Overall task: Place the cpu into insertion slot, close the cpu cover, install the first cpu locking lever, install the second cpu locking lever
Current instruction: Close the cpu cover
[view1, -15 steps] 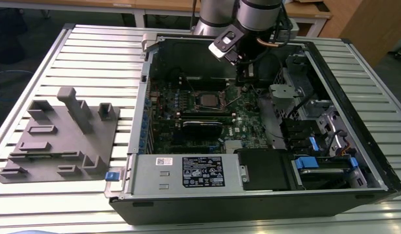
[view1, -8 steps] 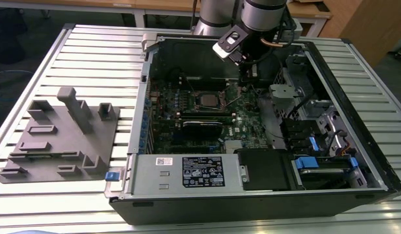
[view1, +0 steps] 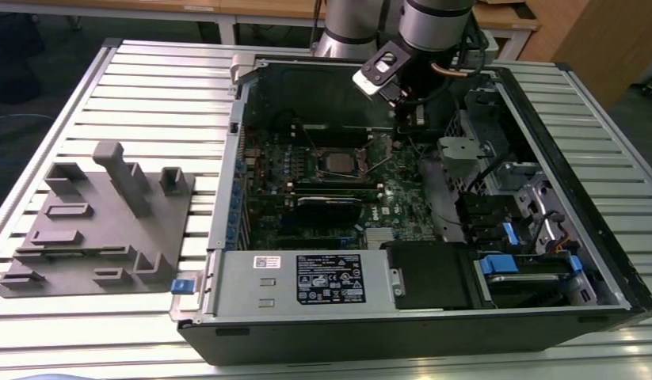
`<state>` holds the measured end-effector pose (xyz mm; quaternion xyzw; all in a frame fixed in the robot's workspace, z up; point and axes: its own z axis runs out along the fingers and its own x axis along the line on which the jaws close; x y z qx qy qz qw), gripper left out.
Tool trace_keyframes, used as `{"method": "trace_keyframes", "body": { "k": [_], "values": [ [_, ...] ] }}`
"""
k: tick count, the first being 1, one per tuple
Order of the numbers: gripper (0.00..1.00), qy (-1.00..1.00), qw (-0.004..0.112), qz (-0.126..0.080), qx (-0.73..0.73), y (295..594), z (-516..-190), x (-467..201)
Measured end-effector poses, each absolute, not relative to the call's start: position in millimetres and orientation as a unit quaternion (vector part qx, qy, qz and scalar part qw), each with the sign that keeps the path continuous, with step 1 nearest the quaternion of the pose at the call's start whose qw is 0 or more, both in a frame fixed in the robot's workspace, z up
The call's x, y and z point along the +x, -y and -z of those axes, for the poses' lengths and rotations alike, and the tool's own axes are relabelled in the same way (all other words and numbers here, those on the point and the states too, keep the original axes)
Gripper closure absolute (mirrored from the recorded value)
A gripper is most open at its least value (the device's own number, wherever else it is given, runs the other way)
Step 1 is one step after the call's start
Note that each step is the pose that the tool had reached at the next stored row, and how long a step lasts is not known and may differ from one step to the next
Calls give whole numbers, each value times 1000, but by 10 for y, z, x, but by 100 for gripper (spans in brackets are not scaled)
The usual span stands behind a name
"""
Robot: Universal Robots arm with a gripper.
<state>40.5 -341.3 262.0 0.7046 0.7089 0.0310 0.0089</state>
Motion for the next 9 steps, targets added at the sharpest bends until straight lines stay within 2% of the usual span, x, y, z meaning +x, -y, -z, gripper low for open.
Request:
{"method": "trace_keyframes", "body": {
  "k": [9],
  "values": [
    [89,-695,10,-31,719,3413,-2588,444]
  ]
}}
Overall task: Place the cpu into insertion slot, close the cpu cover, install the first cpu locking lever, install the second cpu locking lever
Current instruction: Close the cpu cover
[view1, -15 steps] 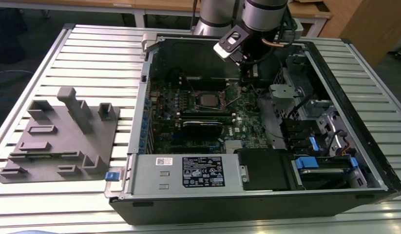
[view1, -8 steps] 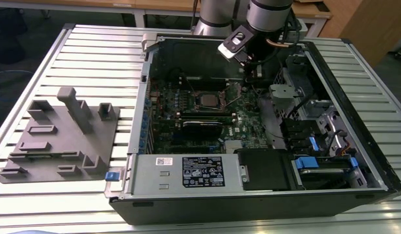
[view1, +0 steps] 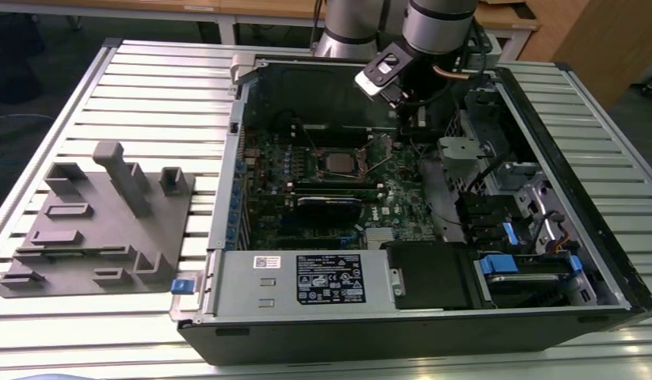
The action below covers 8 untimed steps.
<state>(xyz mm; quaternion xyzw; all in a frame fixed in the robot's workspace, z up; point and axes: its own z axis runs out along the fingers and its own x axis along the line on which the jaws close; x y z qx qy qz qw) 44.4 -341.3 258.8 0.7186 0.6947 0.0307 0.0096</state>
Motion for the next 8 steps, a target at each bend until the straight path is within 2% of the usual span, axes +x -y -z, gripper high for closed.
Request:
{"method": "trace_keyframes", "body": {
  "k": [8],
  "values": [
    [89,-687,10,-31,726,3413,-2515,462]
  ]
}}
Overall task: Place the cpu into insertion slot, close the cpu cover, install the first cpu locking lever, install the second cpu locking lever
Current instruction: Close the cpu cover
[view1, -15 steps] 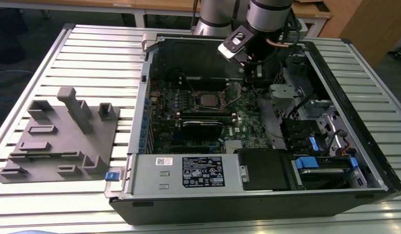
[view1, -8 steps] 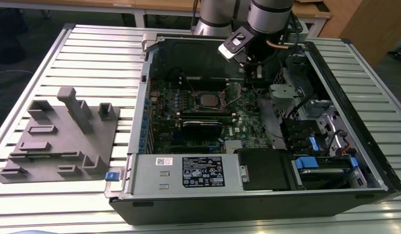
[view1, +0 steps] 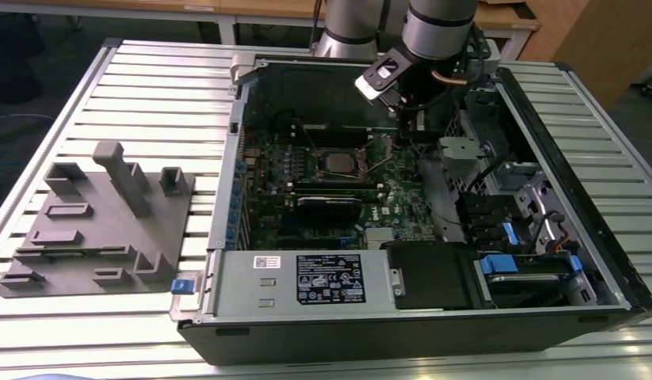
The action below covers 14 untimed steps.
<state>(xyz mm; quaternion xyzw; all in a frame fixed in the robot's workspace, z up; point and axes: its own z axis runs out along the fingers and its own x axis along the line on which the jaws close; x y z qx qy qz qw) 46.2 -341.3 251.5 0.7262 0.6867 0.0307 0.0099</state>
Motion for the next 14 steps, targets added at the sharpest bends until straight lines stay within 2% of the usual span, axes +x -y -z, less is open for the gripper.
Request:
{"method": "trace_keyframes", "body": {
  "k": [14],
  "values": [
    [89,-682,10,-31,730,3367,-2429,464]
  ]
}}
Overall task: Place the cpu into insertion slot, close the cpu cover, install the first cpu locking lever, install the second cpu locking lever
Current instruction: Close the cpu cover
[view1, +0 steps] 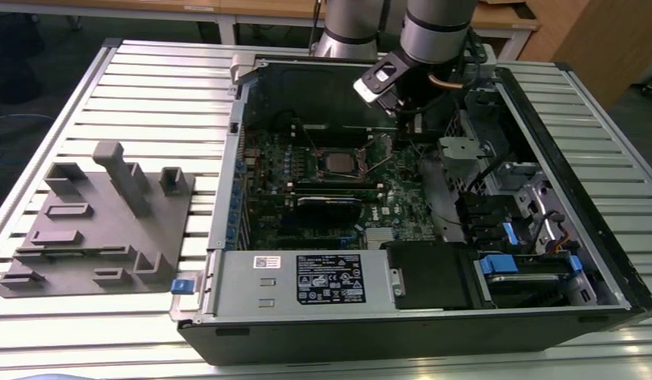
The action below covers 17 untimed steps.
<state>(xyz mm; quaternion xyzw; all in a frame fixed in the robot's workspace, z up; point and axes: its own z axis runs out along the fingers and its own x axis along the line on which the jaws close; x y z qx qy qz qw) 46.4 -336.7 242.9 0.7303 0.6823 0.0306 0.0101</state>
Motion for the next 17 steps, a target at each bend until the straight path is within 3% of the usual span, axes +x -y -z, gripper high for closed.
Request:
{"method": "trace_keyframes", "body": {
  "k": [17],
  "values": [
    [89,-682,10,-31,731,3336,-2394,443]
  ]
}}
